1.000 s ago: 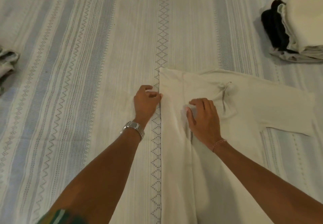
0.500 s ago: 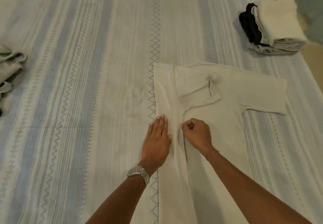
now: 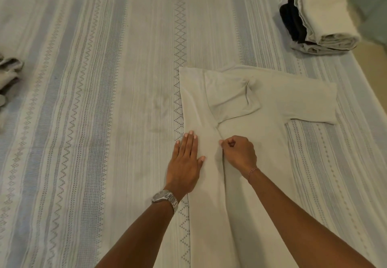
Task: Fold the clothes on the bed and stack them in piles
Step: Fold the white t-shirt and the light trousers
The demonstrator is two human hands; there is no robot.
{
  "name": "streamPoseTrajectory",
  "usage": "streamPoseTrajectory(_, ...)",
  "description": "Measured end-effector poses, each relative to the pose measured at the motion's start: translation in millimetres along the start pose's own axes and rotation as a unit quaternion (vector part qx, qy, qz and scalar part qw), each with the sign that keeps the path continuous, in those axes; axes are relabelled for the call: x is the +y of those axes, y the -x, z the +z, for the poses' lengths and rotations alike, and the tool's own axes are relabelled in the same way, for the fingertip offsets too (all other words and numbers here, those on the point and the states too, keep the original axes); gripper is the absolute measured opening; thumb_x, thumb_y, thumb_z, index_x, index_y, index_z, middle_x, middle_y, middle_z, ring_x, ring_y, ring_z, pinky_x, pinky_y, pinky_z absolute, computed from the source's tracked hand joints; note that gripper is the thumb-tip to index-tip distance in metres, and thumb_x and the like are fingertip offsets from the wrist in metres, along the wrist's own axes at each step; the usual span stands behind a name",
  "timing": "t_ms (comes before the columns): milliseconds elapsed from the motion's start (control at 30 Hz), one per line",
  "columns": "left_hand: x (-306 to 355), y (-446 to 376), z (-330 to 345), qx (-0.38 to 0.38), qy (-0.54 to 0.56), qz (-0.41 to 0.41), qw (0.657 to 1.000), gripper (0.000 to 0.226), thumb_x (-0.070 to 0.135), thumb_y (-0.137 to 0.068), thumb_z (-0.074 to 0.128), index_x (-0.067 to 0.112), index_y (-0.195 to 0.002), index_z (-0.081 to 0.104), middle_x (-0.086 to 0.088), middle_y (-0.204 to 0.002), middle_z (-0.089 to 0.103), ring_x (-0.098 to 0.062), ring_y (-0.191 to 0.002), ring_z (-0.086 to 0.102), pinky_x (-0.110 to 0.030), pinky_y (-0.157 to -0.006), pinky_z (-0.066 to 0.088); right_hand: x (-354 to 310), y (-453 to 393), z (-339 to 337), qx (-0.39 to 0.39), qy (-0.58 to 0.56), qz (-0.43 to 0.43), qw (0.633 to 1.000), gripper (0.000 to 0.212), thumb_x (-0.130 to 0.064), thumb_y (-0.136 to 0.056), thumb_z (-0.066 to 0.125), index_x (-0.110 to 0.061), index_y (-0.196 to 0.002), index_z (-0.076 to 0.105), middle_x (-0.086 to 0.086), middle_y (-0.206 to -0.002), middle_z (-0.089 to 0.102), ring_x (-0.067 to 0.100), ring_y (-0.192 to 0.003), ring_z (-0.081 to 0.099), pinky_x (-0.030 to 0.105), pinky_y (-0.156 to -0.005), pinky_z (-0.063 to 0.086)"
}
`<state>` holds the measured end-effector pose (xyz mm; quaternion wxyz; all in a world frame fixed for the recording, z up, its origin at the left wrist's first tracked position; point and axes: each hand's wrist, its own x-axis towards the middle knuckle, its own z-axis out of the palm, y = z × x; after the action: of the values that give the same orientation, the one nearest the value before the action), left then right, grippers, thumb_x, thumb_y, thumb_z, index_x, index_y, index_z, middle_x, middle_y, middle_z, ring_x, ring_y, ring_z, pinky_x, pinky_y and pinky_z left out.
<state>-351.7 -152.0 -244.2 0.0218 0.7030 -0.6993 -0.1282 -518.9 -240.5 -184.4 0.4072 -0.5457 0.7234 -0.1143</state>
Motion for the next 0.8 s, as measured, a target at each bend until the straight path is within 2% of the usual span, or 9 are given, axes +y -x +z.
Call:
streamPoseTrajectory(133,4,1,-2,-0.005,-0.004,-0.010,1.000,0.070,0.049,-0.108,0.012,0.006,-0.161,-0.002,-0.011,-0.169,-0.008,-0.024,-0.157,-0.009,-0.046,-0.128,0.007,6,12,7,-0.032,0.016,-0.005,0.999,0.024,-0.047,-0.089,0.072,-0.026,-0.080,0.066,-0.014,-0.074,0.064,0.010,-0.074,0.062,0.029,-0.071,0.050)
streamPoseTrajectory(233,8,7,-3,-0.010,-0.009,0.003,1.000,0.074,0.052,-0.107,0.017,0.005,-0.161,-0.002,-0.012,-0.169,-0.010,-0.024,-0.156,-0.011,-0.046,-0.128,0.004,12,22,11,-0.091,0.042,-0.011,0.995,0.044,-0.045,-0.084,0.077,-0.020,-0.059,0.052,-0.005,-0.054,0.047,0.014,-0.052,0.045,0.029,-0.056,0.039)
streamPoseTrajectory(300,12,19,-2,-0.015,-0.020,0.042,0.999,0.075,0.053,-0.107,0.020,0.005,-0.161,0.000,-0.012,-0.169,-0.010,-0.024,-0.156,-0.011,-0.047,-0.128,0.007,20,28,10,-0.124,0.036,0.002,0.992,0.049,-0.041,-0.084,0.078,-0.018,-0.056,0.045,-0.002,-0.052,0.041,0.015,-0.051,0.039,0.029,-0.054,0.033)
streamPoseTrajectory(367,15,32,2,-0.026,-0.024,0.072,0.997,0.077,0.055,-0.107,0.022,0.005,-0.161,0.000,-0.012,-0.169,-0.009,-0.024,-0.156,-0.011,-0.047,-0.127,0.011,31,34,4,-0.130,0.009,0.023,0.991,0.048,-0.041,-0.084,0.079,-0.017,-0.057,0.048,-0.001,-0.053,0.043,0.015,-0.052,0.041,0.029,-0.056,0.035)
streamPoseTrajectory(500,18,51,3,-0.033,-0.018,0.066,0.997,0.080,0.058,-0.105,0.019,0.004,-0.161,0.000,-0.014,-0.169,-0.010,-0.025,-0.156,-0.011,-0.046,-0.127,0.010,50,44,-5,-0.096,0.019,0.020,0.995,0.046,-0.045,-0.086,0.077,-0.014,-0.056,0.061,-0.005,-0.051,0.055,0.012,-0.051,0.050,0.027,-0.056,0.041)
streamPoseTrajectory(600,23,60,2,-0.037,-0.037,0.077,0.996,0.079,0.057,-0.106,0.017,0.003,-0.160,-0.001,-0.015,-0.169,-0.011,-0.025,-0.156,-0.011,-0.046,-0.127,0.011,57,59,-5,-0.158,-0.001,0.023,0.987,0.049,-0.048,-0.083,0.080,-0.014,-0.055,0.056,-0.002,-0.052,0.049,0.013,-0.050,0.044,0.024,-0.053,0.038)
streamPoseTrajectory(700,30,78,6,-0.042,-0.046,0.102,0.993,0.079,0.056,-0.107,0.020,0.002,-0.160,-0.001,-0.016,-0.168,-0.009,-0.026,-0.156,-0.010,-0.045,-0.127,0.012,62,75,-3,-0.216,-0.020,0.037,0.976,0.044,-0.040,-0.084,0.081,-0.016,-0.058,0.054,0.000,-0.053,0.048,0.014,-0.049,0.043,0.023,-0.052,0.039)
streamPoseTrajectory(800,42,101,13,-0.050,-0.038,0.098,0.993,0.077,0.054,-0.107,0.020,0.002,-0.160,-0.002,-0.015,-0.169,-0.009,-0.025,-0.156,-0.011,-0.045,-0.127,0.014,78,86,-5,-0.166,-0.027,0.038,0.985,0.045,-0.042,-0.088,0.076,-0.002,-0.070,0.066,0.005,-0.057,0.060,0.011,-0.048,0.049,0.026,-0.057,0.045)
